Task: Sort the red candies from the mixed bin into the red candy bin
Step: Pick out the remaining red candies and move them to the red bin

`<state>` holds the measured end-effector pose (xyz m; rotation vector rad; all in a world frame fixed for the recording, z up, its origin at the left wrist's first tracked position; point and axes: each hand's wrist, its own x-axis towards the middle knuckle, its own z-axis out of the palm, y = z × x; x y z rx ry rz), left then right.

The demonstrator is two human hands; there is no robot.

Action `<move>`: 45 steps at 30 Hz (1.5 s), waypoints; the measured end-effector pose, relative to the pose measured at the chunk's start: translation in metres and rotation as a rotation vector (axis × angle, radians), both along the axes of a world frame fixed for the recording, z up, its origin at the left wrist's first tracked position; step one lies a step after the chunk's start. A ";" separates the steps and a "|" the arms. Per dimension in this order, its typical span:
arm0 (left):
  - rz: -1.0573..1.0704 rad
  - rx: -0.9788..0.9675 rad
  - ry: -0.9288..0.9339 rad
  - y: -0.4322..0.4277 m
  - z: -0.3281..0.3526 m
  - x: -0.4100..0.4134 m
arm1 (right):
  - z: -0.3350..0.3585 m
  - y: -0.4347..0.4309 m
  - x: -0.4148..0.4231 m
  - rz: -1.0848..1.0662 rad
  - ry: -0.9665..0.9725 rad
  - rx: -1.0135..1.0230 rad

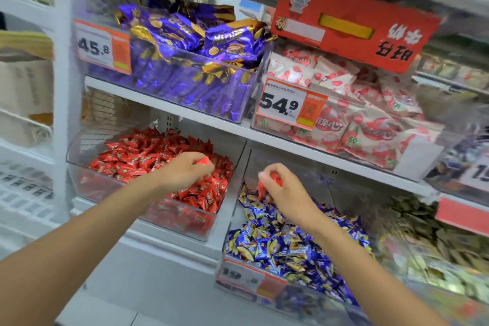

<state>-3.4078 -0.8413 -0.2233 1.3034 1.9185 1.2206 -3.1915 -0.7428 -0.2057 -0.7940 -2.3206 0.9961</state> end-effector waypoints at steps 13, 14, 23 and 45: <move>0.291 -0.067 0.227 -0.003 -0.006 -0.064 | 0.006 0.011 -0.117 0.131 -0.310 0.289; 0.248 -0.053 0.221 -0.001 -0.006 -0.056 | 0.006 0.015 -0.101 0.097 -0.260 0.300; -0.208 -0.057 0.175 0.050 -0.022 0.042 | -0.045 0.072 0.086 -0.124 -0.521 0.356; -0.109 -0.047 0.450 0.051 -0.014 0.045 | -0.023 0.053 0.118 0.261 -0.524 -0.042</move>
